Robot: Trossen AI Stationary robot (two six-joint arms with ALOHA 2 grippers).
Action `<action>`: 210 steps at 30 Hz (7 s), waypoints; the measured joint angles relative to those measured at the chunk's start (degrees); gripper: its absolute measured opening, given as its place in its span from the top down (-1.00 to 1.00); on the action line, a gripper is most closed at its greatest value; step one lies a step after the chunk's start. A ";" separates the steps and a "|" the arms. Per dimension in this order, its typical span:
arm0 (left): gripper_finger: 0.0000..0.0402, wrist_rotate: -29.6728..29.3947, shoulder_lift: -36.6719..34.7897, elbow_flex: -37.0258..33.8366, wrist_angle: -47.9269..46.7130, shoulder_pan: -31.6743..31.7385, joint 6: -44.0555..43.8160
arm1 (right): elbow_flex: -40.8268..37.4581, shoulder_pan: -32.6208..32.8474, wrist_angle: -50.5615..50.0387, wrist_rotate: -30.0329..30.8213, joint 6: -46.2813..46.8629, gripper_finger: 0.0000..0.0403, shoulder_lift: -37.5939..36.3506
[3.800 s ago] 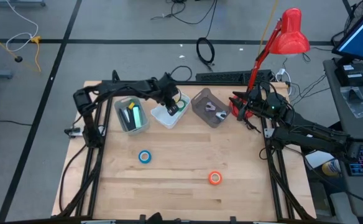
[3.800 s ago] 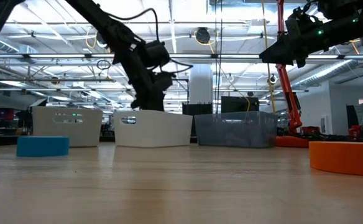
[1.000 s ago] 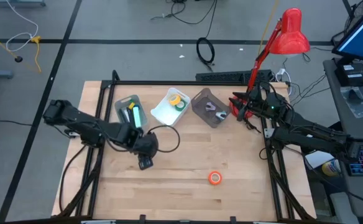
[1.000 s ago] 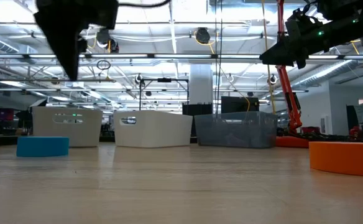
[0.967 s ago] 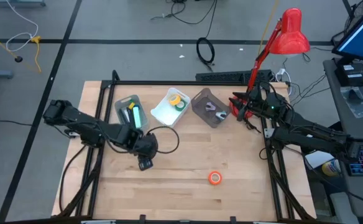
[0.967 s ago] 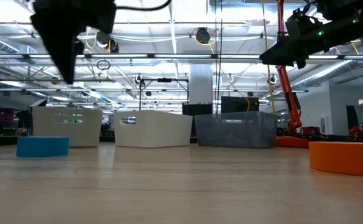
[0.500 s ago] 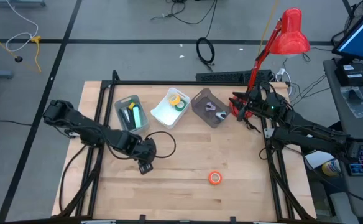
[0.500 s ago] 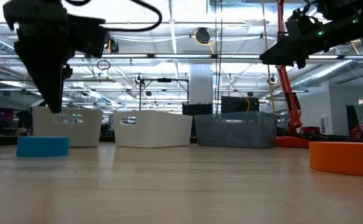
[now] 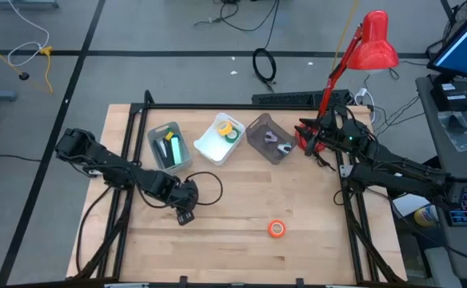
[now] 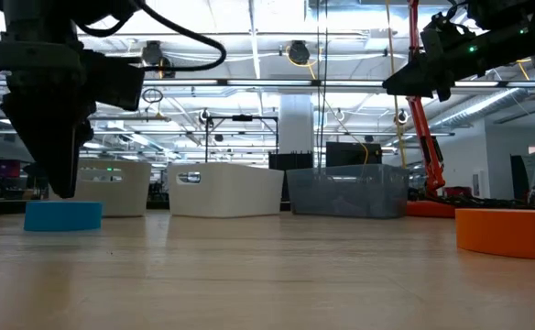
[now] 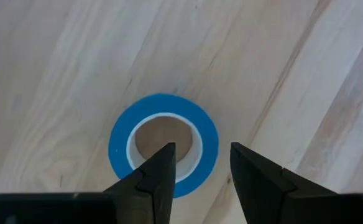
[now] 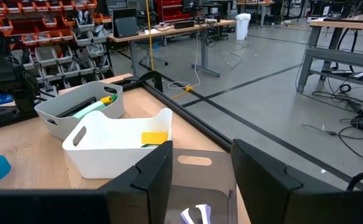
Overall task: Pick and place Stapler, Stapler remover, tape
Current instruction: Put the blue tape into the white bin, then put the orange tape into the white bin
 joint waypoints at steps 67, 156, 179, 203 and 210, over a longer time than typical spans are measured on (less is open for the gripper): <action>0.76 -11.73 -17.21 -1.51 29.07 21.83 13.67 | 0.00 -0.02 -1.29 -0.17 0.02 0.23 0.19; 0.53 19.33 24.59 25.22 8.62 44.07 49.83 | -0.02 0.00 -2.52 0.29 0.02 0.23 0.21; 0.01 13.83 7.44 29.24 4.13 46.23 44.18 | 0.00 0.02 -1.88 -2.96 6.41 0.23 0.21; 0.01 9.57 -7.26 28.87 -0.43 30.03 32.20 | 1.31 20.52 1.74 -24.17 7.98 0.23 0.81; 0.01 7.60 -7.36 28.87 -0.13 28.08 32.80 | 3.73 31.05 -1.58 -14.70 3.53 0.23 3.96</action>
